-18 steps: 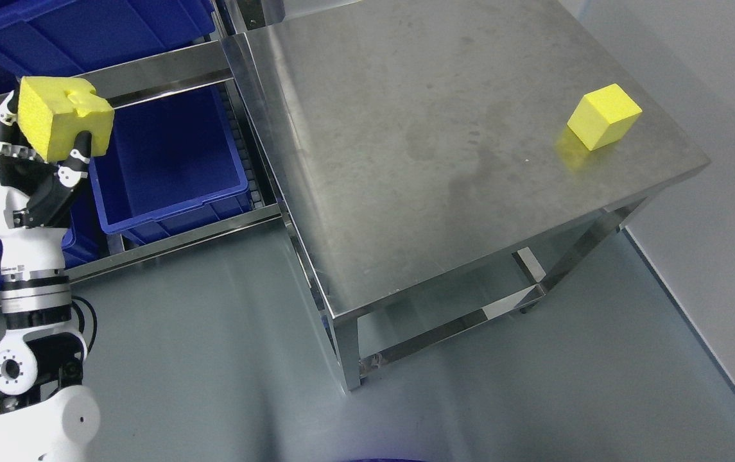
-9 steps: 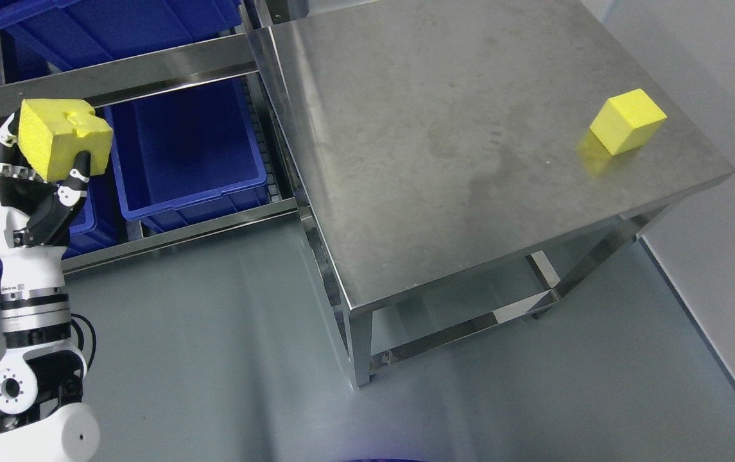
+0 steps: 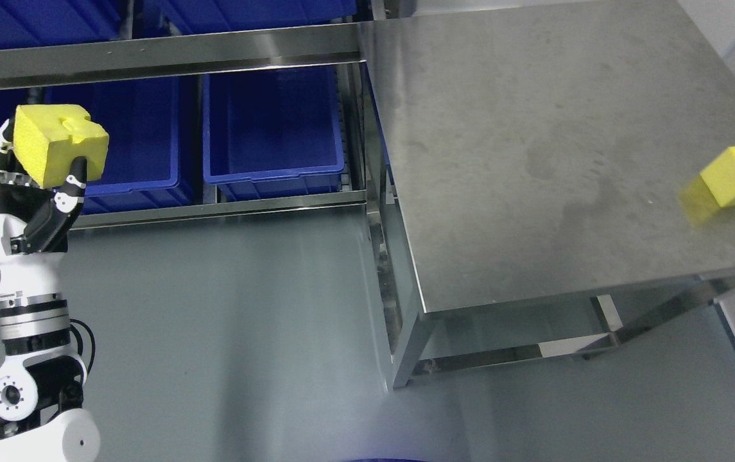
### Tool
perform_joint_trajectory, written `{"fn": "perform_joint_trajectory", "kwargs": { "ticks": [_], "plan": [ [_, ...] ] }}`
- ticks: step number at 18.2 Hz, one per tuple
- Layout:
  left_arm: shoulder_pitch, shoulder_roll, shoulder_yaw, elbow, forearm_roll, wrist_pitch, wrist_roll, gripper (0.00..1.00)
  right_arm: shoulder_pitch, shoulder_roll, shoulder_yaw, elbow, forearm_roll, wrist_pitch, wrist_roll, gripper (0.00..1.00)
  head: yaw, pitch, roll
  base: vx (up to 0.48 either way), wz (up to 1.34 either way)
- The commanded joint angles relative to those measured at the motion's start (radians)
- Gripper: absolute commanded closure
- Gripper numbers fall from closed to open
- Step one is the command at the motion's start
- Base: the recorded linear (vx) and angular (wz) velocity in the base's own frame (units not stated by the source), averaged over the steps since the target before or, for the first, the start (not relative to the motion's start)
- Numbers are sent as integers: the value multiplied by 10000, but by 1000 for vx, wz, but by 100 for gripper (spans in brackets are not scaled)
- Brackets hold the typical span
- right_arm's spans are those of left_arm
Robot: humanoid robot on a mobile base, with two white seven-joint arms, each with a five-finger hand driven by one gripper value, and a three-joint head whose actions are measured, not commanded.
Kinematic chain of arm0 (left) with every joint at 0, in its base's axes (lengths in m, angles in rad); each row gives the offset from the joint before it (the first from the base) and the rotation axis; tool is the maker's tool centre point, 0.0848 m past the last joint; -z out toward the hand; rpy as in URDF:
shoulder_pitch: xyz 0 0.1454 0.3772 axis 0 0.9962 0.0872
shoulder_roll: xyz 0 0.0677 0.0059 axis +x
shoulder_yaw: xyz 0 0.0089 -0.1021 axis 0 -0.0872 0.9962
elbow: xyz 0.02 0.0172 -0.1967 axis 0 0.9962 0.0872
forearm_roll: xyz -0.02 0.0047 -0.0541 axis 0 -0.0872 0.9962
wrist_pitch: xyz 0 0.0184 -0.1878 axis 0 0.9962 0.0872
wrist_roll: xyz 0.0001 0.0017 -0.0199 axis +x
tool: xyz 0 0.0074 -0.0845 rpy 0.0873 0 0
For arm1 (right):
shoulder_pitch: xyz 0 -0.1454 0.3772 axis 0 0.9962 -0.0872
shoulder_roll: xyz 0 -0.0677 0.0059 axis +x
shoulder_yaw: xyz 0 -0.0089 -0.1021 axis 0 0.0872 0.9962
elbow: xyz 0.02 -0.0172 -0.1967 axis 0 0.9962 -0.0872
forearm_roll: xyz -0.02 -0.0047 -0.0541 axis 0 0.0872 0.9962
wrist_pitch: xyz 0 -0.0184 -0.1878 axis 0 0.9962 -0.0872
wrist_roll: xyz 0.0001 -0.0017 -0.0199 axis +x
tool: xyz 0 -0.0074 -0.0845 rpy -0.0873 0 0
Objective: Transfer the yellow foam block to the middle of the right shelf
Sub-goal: 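Hold the cube up in the left hand while turning toward the blue bins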
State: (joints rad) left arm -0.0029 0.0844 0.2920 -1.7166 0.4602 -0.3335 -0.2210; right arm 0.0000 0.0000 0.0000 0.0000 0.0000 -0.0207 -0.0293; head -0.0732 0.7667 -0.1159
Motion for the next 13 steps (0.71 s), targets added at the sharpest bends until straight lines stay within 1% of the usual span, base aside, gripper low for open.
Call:
{"fn": "perform_joint_trajectory", "kwargs": {
  "ticks": [1, 6, 13],
  "plan": [
    [275, -62, 25, -30, 0, -71, 1, 66, 245, -174, -123, -175, 31, 8, 2, 0, 0, 0, 0, 34, 521],
    [305, -92, -82, -30, 0, -71, 1, 66, 245, -174, -123, -175, 31, 8, 2, 0, 0, 0, 0, 38, 567],
    [367, -338, -312, -30, 0, -86, 1, 66, 230, -174, -123, -175, 31, 8, 2, 0, 0, -2, 0, 40, 754]
  ]
}}
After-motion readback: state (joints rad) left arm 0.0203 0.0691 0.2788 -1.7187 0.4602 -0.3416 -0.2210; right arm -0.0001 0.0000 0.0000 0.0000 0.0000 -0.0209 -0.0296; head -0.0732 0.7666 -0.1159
